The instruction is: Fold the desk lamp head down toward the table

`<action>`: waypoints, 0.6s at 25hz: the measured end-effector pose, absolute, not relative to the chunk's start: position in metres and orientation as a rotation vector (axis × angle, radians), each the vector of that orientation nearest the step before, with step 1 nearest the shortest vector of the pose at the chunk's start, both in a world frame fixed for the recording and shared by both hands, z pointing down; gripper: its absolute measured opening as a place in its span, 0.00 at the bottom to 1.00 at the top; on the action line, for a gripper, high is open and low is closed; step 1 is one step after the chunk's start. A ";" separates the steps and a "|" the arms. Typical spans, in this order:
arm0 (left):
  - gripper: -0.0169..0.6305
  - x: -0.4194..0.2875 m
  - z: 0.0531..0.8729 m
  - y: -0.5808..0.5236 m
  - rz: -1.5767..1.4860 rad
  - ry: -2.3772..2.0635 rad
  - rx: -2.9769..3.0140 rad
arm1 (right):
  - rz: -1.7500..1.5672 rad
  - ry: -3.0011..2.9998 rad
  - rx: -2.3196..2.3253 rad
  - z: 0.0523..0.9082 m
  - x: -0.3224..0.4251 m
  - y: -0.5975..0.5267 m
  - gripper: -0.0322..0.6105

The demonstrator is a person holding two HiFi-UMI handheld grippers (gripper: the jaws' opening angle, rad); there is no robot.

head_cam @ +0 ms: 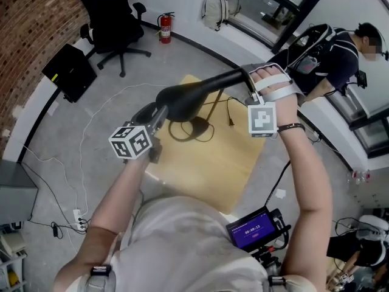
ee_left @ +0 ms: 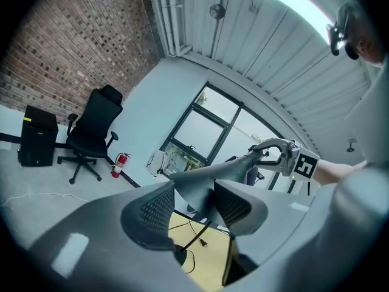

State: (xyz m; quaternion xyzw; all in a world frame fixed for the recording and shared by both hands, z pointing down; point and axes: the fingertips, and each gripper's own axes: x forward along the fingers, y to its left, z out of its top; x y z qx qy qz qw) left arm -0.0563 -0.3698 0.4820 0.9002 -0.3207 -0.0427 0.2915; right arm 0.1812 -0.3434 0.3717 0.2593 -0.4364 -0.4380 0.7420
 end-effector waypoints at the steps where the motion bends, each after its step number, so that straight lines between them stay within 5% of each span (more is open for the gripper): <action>1: 0.33 -0.055 0.484 -0.370 -0.111 -0.847 2.397 | -0.964 -0.950 0.560 0.371 0.180 -0.344 0.37; 15: 0.33 -0.036 0.516 -0.375 -0.054 -0.750 2.389 | -0.947 -0.888 0.448 0.372 0.169 -0.348 0.37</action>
